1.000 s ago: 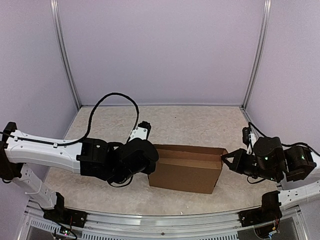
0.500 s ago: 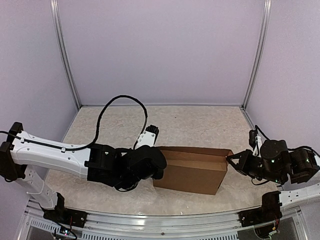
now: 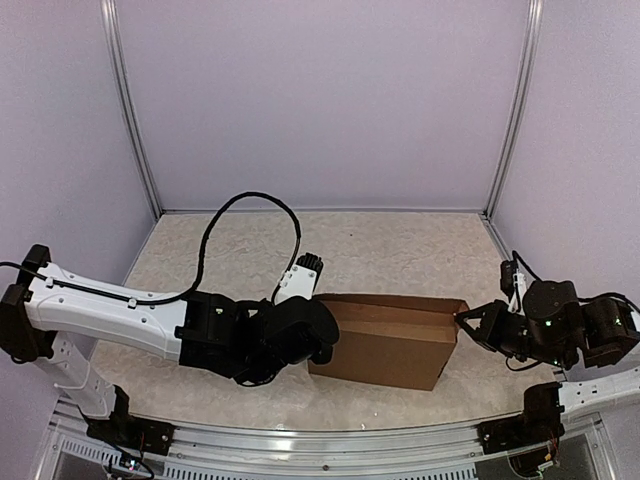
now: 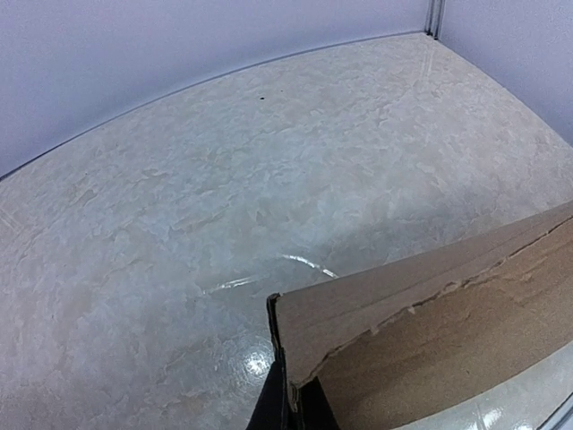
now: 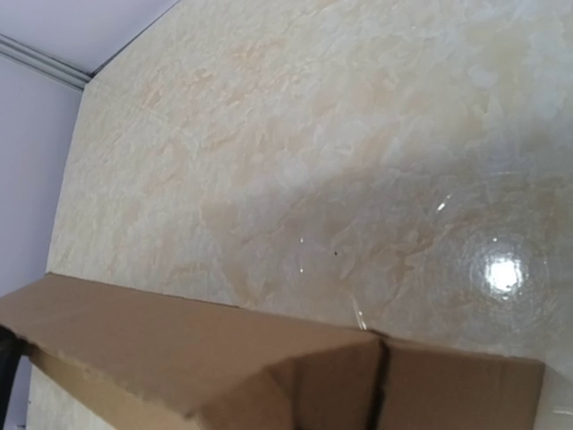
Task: Fold the paper box
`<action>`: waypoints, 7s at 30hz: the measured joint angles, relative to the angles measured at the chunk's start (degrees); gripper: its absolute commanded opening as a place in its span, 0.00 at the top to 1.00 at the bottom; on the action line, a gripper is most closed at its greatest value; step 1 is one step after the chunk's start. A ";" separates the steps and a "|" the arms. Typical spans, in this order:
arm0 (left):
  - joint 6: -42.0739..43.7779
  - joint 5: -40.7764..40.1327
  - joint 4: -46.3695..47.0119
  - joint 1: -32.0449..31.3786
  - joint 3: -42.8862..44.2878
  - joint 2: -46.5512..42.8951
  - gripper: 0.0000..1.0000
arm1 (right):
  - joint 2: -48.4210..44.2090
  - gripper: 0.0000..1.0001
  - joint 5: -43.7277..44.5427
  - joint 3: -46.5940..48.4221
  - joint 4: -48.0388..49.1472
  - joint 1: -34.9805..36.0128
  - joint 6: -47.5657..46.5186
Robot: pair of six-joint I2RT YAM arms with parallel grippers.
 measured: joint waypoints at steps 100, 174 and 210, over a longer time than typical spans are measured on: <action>10.60 49.81 7.39 27.96 3.50 -11.13 1.00 | 26.36 1.00 9.44 -7.80 44.65 -2.69 -44.13; -9.25 14.10 16.50 10.45 -0.57 0.57 1.00 | 20.85 0.85 -6.56 13.94 21.31 -2.97 -50.62; -9.86 14.51 16.06 9.49 -2.14 0.13 1.00 | 21.88 1.00 -5.46 -3.08 31.15 -2.99 -41.83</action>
